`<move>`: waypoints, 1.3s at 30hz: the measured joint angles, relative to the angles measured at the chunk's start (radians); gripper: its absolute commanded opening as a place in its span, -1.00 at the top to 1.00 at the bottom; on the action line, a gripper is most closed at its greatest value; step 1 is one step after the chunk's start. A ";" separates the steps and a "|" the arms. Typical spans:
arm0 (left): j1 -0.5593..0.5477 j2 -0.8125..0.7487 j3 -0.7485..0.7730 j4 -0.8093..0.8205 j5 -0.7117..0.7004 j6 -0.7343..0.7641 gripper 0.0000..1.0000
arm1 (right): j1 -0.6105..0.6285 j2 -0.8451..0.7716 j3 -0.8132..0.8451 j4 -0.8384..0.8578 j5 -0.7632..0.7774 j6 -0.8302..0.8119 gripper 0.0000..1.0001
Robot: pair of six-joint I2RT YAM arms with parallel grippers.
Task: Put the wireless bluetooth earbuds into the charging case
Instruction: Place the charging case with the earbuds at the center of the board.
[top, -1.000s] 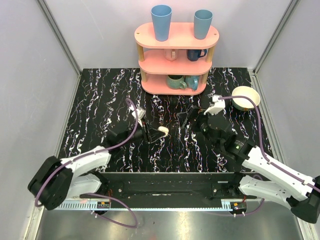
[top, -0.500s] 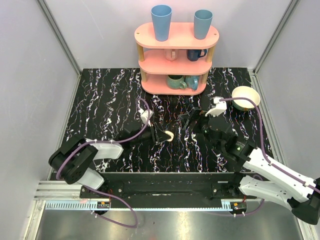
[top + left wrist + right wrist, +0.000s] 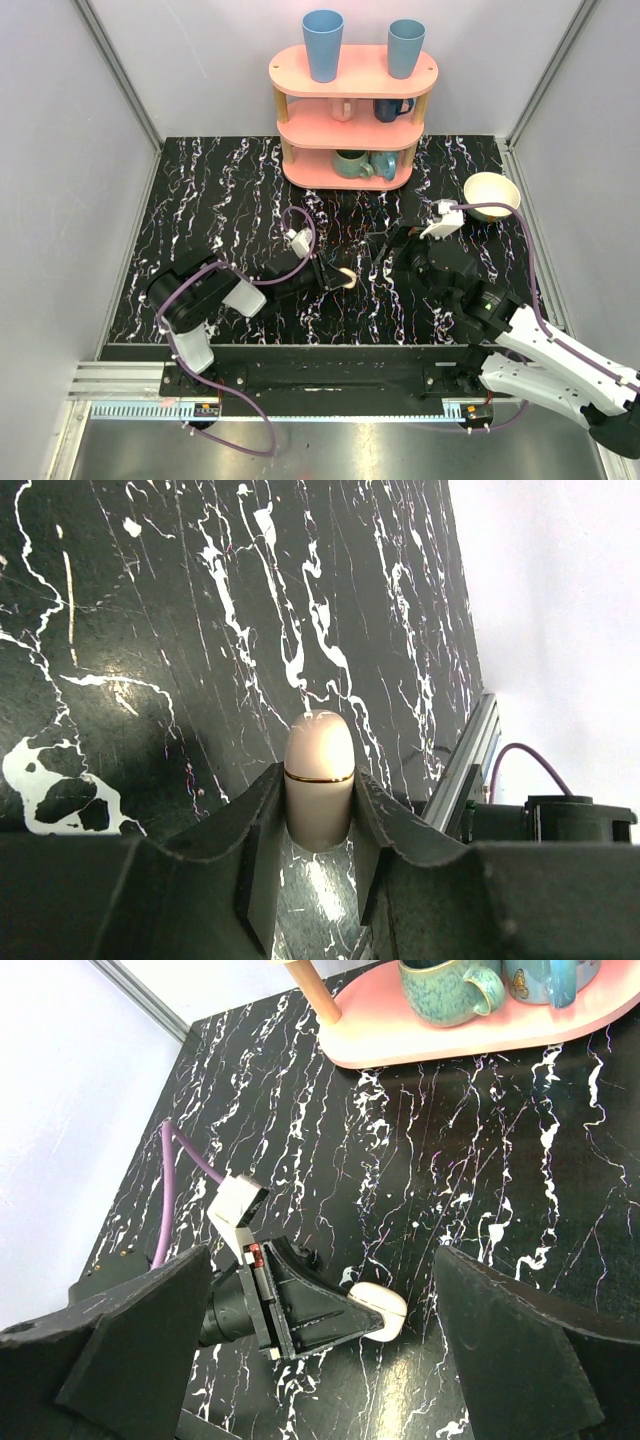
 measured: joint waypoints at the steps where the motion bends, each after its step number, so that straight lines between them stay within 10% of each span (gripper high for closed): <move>1: -0.001 0.016 0.000 0.019 -0.002 -0.012 1.00 | 0.000 -0.002 0.000 0.000 0.001 -0.001 -0.99; 39: -0.008 0.050 0.019 -0.045 -0.081 0.022 0.12 | 0.000 0.009 0.000 0.000 0.011 -0.010 -1.00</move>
